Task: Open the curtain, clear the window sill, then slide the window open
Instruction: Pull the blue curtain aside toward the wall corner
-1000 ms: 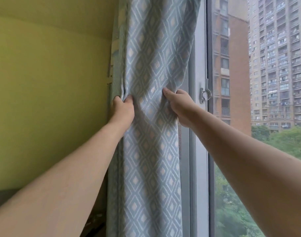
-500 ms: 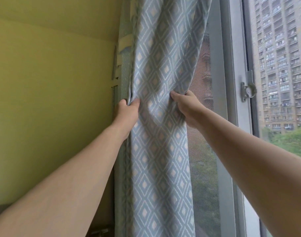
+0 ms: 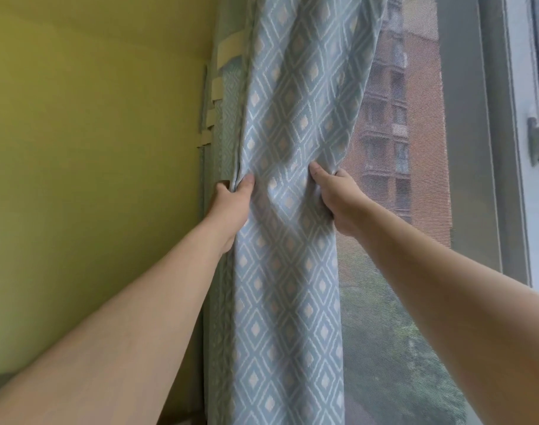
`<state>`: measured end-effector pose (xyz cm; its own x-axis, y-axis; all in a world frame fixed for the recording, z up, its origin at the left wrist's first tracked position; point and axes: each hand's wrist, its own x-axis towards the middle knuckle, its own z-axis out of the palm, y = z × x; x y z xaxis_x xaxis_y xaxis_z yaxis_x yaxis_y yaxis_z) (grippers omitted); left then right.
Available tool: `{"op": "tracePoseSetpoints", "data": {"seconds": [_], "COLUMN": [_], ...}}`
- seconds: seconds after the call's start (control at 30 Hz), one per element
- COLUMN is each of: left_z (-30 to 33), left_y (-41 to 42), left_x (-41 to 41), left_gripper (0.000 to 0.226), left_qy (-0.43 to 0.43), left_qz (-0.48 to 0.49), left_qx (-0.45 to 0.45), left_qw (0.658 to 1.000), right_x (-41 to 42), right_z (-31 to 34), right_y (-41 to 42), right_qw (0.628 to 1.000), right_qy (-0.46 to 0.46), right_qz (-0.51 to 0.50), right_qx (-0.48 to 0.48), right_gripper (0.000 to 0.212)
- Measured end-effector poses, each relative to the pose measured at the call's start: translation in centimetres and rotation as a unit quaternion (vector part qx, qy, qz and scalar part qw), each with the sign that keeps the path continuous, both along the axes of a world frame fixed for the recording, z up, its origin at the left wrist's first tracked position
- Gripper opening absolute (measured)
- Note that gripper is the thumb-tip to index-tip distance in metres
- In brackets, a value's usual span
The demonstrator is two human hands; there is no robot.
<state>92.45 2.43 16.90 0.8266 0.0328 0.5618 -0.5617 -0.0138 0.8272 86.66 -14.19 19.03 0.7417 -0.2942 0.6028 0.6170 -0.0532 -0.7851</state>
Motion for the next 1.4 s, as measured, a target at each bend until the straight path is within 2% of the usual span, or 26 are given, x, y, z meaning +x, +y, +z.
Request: {"op": "tracePoseSetpoints", "data": {"seconds": [0.2, 0.33, 0.47, 0.67, 0.73, 0.87, 1.1, 1.27, 1.4], "left_z": [-0.1, 0.4, 0.7, 0.6, 0.5, 0.3, 0.5, 1.2, 1.6], "left_y": [-0.8, -0.7, -1.0, -1.3, -1.2, -0.8, 0.2, 1.2, 1.9], "left_x": [4.1, 6.8, 9.3, 12.2, 13.3, 16.0, 20.7, 25.0, 28.5], "left_gripper": [0.076, 0.056, 0.062, 0.072, 0.073, 0.074, 0.072, 0.063, 0.055], "left_qy": [-0.001, -0.015, -0.021, -0.020, -0.016, -0.017, -0.034, -0.051, -0.051], "left_qz": [0.012, 0.005, 0.023, 0.035, 0.037, 0.045, 0.042, 0.037, 0.026], "left_qx": [-0.003, -0.024, -0.027, -0.032, -0.027, -0.021, -0.012, -0.002, 0.009], "left_qw": [1.000, 1.000, 0.999, 0.999, 0.999, 0.999, 0.998, 0.998, 0.998], "right_x": [4.7, 8.1, 11.6, 16.1, 17.4, 20.4, 25.4, 29.2, 32.4], "right_z": [-0.1, 0.2, 0.5, 0.7, 0.7, 1.0, 1.1, 1.7, 2.0], "right_y": [-1.0, -1.5, -1.9, -2.2, -2.2, -1.8, -0.9, -0.2, 0.3], "right_qw": [1.000, 1.000, 0.999, 0.999, 0.999, 1.000, 0.999, 0.999, 1.000], "right_qy": [-0.009, -0.021, -0.041, -0.043, -0.032, -0.019, -0.031, -0.025, -0.009], "right_qz": [0.003, -0.010, -0.017, 0.009, 0.015, 0.015, 0.008, 0.006, -0.016], "right_qx": [0.008, -0.004, -0.006, -0.008, -0.010, -0.019, -0.017, -0.020, -0.012], "right_gripper": [0.027, 0.028, 0.026, 0.007, 0.011, 0.034, 0.038, 0.033, 0.040]}}
